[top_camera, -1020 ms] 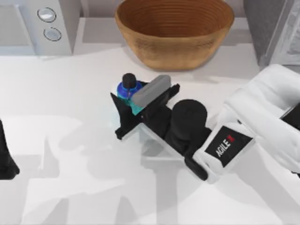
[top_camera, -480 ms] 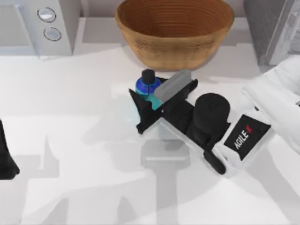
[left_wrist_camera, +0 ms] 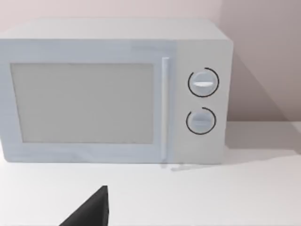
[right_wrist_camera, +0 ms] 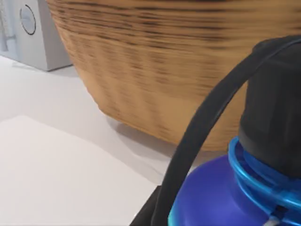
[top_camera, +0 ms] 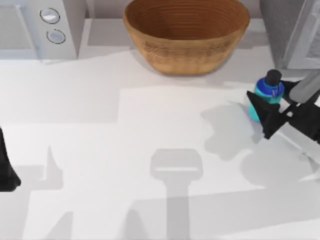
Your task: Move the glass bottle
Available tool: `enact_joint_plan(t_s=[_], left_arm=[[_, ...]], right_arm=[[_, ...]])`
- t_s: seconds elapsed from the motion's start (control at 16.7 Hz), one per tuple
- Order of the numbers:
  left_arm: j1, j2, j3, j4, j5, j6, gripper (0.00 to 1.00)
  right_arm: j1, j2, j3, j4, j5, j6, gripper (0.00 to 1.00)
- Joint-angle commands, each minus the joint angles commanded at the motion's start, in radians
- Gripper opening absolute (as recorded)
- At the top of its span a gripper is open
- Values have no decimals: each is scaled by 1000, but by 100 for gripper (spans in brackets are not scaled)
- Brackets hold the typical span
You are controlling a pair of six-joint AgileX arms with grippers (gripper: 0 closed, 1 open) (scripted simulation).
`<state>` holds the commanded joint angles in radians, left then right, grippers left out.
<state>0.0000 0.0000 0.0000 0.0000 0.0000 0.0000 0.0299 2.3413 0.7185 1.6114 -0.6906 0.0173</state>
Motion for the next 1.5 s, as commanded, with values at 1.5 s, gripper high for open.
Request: enact_joint_plan(t_s=[1.5], left_arm=[[0,0,0,0,0,0,100]], right_arm=[[-146,48,-44,111,-135,-2,8]])
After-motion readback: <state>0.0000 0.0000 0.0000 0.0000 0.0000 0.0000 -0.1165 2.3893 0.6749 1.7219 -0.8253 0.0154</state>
